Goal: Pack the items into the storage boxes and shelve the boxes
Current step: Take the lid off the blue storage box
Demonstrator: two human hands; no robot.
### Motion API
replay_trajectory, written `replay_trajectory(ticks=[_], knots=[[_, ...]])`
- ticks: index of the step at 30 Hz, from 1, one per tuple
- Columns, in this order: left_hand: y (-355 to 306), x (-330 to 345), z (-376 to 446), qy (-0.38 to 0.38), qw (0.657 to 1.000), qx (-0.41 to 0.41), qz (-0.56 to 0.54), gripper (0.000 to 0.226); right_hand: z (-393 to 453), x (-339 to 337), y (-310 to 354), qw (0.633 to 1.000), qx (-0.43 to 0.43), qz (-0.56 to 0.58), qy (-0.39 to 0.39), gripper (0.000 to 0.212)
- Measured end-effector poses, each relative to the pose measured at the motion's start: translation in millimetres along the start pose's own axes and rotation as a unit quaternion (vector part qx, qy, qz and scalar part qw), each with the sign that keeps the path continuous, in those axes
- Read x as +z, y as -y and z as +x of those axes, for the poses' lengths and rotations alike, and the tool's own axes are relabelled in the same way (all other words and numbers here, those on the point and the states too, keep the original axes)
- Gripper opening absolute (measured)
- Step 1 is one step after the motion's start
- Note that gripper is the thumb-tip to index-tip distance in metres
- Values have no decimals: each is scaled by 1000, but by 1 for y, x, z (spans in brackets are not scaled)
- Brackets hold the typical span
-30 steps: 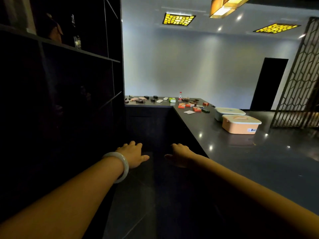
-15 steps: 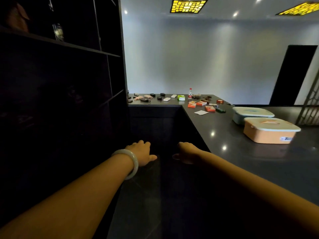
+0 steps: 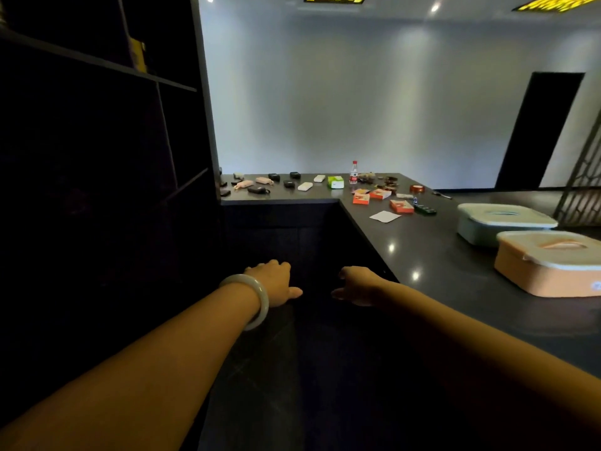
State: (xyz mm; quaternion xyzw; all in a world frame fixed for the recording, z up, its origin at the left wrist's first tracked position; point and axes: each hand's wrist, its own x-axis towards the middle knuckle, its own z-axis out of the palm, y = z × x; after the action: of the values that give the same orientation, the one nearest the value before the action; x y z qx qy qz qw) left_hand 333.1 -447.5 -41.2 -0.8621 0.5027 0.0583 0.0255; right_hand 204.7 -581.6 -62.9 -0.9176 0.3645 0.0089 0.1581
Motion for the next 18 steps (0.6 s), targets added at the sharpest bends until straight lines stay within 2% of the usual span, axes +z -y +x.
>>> replay_trajectory(ticks=[8, 18], knots=[[18, -10, 166, 26, 996, 79, 20, 63, 128, -13, -18, 996, 79, 43, 0, 52], [-37, -25, 380, 39, 987, 152, 31, 62, 297, -53, -139, 988, 143, 58, -2, 48]])
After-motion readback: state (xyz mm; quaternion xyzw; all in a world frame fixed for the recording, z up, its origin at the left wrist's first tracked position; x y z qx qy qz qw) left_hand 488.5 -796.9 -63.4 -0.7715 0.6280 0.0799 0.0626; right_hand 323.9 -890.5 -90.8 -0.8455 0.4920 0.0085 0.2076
